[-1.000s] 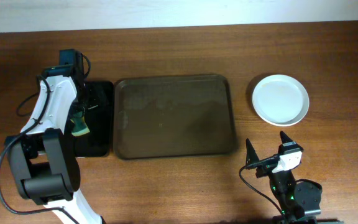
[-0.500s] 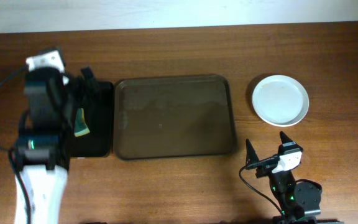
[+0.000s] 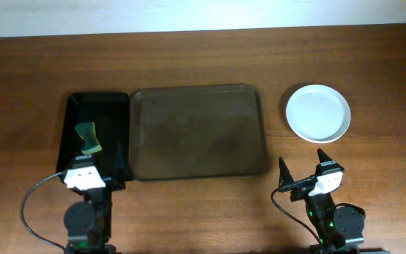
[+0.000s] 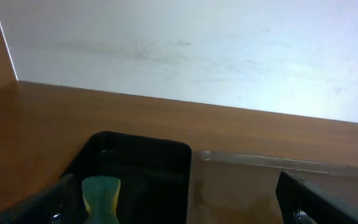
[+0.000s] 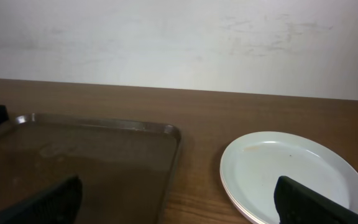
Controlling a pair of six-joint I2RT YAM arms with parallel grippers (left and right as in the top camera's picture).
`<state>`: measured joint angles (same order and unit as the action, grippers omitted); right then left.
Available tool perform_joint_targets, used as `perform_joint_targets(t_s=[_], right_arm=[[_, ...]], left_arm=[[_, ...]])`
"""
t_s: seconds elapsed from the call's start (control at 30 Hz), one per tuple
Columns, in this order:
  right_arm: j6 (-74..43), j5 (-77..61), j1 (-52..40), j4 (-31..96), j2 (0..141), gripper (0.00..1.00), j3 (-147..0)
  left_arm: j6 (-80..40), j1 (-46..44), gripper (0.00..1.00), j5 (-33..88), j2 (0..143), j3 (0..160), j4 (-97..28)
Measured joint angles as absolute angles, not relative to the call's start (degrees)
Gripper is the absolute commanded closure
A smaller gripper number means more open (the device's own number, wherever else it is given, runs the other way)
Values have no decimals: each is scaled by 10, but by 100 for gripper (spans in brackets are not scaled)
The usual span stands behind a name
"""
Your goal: Clean dirty plates on tray and stack at the side
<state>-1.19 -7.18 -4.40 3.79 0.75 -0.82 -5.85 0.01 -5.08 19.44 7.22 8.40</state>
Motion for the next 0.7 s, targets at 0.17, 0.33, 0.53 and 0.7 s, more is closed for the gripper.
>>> perform_joint_targets(t_s=[0.17,0.33,0.53,0.7], right_arm=[[-12,-72,-44,38,7,2,-8],[-12,-72,-44,38,7,2,-8],[-11,-72,-44,38,7,1,-8],[-11,-72,-44,38,7,2,-8]], left_arm=[[-15,0,1,-30,111,26,74],[36,0,1,-3,73,11,7],[62,0,1,2,9,10,-48],[65,0,1,2,8,10,-48]])
